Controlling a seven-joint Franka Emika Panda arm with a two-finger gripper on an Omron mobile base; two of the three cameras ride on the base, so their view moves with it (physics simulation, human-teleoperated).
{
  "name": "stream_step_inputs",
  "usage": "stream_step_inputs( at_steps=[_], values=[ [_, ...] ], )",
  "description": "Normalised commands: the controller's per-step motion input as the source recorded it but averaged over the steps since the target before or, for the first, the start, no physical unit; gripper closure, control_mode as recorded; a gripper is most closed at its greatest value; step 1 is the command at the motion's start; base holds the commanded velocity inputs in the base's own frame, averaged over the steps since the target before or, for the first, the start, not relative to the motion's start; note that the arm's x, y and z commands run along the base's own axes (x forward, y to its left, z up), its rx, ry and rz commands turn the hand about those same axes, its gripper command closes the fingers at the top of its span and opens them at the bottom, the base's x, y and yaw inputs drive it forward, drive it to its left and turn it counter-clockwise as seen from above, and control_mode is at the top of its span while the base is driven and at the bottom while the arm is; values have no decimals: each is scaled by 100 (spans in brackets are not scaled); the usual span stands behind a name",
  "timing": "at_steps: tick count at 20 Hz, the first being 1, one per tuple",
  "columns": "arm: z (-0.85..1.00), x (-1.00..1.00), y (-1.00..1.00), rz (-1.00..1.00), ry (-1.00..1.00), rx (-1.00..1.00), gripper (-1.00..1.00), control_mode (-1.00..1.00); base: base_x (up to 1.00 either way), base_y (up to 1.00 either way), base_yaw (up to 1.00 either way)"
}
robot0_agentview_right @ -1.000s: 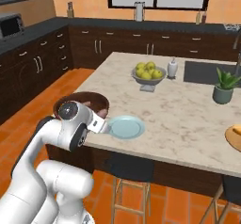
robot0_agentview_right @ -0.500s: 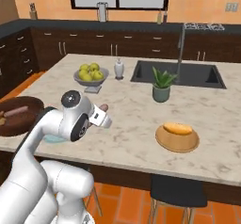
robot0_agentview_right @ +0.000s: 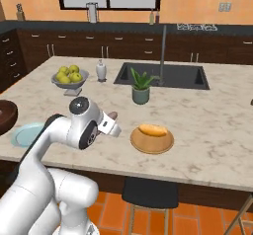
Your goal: Place one bun and one sausage from the bowl on each plate.
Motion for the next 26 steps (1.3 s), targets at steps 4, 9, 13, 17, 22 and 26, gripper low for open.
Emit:
stream_step_inputs(
  at_steps=[4, 9, 13, 17, 22, 26],
  values=[
    [-13, 74, -72, -57, 35, 12, 100, -100, 0, 0, 0],
    [-7, 50, -100, -39, 33, 24, 100, -100, 0, 0, 0],
    [-61, 0, -98, -32, 19, 26, 100, -100, 0, 0, 0],
    [-50, 20, -77, -31, 1, 16, 100, -100, 0, 0, 0],
    [-56, 44, -10, -11, -13, 3, 100, -100, 0, 0, 0],
    [-53, 37, 0, -8, -14, 0, 100, -100, 0, 0, 0]
  ],
)
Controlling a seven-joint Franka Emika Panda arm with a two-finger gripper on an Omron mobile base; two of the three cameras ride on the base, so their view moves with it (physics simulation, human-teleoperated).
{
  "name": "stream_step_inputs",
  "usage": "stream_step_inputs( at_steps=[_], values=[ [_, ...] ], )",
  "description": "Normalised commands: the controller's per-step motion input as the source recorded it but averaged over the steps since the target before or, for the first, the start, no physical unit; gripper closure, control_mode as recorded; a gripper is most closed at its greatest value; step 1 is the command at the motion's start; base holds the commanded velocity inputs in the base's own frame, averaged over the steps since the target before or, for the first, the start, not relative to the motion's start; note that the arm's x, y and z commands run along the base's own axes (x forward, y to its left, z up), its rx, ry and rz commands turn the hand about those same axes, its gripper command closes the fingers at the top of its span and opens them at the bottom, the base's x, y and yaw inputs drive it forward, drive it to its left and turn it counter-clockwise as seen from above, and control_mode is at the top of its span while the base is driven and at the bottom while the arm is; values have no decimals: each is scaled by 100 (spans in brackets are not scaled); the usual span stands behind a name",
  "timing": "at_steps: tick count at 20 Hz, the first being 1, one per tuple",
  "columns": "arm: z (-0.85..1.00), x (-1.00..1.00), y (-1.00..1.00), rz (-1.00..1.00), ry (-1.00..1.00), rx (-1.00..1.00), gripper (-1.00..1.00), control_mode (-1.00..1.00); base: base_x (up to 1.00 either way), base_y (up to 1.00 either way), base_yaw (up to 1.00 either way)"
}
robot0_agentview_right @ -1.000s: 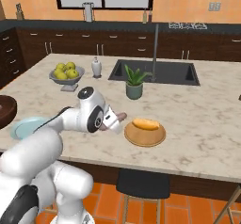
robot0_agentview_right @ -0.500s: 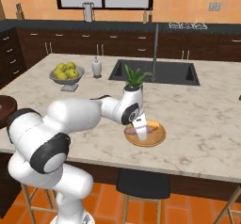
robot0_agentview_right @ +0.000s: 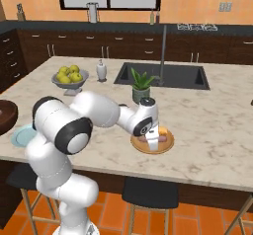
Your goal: Place one bun and one sausage from the bowl on each plate.
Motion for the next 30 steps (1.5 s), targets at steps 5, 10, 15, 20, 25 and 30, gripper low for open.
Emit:
stream_step_inputs(
  at_steps=[5, 10, 15, 20, 25, 30],
  values=[
    [-7, 9, 0, -1, -4, 0, -100, -100, 0, 0, 0],
    [35, -1, 0, 0, -10, 2, -100, -100, 0, 0, 0],
    [90, -56, 0, 3, -27, 2, -100, -100, 0, 0, 0],
    [100, -100, 36, 28, -25, -9, -100, -100, 0, 0, 0],
    [81, -81, 83, 45, -6, -28, -100, -100, 0, 0, 0],
    [1, -73, 100, 52, 0, -40, -100, -100, 0, 0, 0]
  ],
)
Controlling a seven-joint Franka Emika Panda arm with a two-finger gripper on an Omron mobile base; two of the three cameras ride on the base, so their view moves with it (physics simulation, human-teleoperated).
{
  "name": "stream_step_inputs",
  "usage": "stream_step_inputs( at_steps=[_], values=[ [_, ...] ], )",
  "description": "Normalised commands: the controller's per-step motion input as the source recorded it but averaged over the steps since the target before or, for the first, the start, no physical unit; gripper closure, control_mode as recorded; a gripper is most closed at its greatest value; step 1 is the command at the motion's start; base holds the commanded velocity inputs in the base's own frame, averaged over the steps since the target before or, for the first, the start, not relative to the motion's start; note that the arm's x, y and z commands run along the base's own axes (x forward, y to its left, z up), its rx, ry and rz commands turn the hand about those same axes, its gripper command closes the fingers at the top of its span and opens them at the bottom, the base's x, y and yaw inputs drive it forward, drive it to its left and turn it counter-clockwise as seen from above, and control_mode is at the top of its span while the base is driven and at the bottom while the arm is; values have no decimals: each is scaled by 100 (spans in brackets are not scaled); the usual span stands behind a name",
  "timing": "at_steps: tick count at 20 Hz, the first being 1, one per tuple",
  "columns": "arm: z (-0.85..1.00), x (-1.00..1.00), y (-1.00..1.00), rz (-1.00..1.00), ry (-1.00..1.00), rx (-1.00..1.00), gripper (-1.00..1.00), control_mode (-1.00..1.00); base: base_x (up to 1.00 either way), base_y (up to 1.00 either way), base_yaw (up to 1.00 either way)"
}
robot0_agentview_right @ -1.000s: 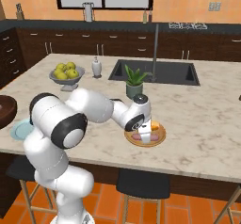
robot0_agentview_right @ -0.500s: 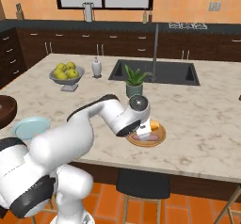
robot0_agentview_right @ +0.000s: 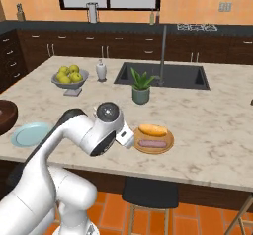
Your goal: Place one bun and one sausage from the bowl on each plate.
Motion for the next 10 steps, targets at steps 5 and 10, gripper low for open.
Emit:
stream_step_inputs(
  at_steps=[5, 10],
  values=[
    [0, -29, 28, 12, -1, -9, -100, 100, -13, 18, 5],
    [0, 0, 0, 0, 0, 0, -100, 100, -16, 100, 21]
  ],
)
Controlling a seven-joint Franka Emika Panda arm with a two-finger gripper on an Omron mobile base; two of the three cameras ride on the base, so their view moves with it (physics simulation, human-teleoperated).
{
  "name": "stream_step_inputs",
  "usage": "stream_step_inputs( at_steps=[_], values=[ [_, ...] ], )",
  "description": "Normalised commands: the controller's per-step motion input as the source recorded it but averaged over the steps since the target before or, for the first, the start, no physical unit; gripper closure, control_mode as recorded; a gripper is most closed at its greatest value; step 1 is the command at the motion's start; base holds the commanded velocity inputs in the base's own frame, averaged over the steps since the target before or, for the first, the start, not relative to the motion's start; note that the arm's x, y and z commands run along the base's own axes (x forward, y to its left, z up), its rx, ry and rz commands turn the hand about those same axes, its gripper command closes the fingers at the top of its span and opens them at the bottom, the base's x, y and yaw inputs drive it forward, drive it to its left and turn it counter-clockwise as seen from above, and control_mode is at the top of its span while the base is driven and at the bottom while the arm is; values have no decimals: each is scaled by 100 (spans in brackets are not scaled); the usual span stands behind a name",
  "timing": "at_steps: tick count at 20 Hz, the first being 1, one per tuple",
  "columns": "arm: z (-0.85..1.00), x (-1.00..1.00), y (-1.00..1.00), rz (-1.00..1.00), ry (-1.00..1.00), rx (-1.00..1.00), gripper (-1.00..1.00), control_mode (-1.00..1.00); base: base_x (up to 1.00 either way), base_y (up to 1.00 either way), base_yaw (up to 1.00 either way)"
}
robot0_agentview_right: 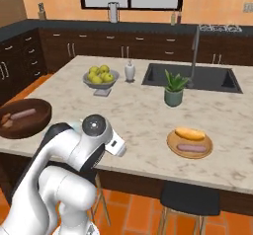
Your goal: Place one bun and one sausage from the bowl on each plate.
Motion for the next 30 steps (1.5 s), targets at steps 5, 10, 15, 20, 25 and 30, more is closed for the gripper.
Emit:
stream_step_inputs(
  at_steps=[5, 10, 15, 20, 25, 30],
  values=[
    [0, 0, 0, 0, 0, 0, -100, 100, 18, 100, 4],
    [0, 0, 0, 0, 0, 0, -100, 100, 15, 100, 0],
    [0, 0, 0, 0, 0, 0, -100, 100, 69, 43, -5],
    [21, 42, 21, 2, 13, 0, -100, -100, 37, 0, 0],
    [61, 64, 96, 4, 31, 0, -100, -100, 0, 0, 0],
    [-20, 43, 81, 12, 34, 1, -100, -100, 0, 0, 0]
  ],
)
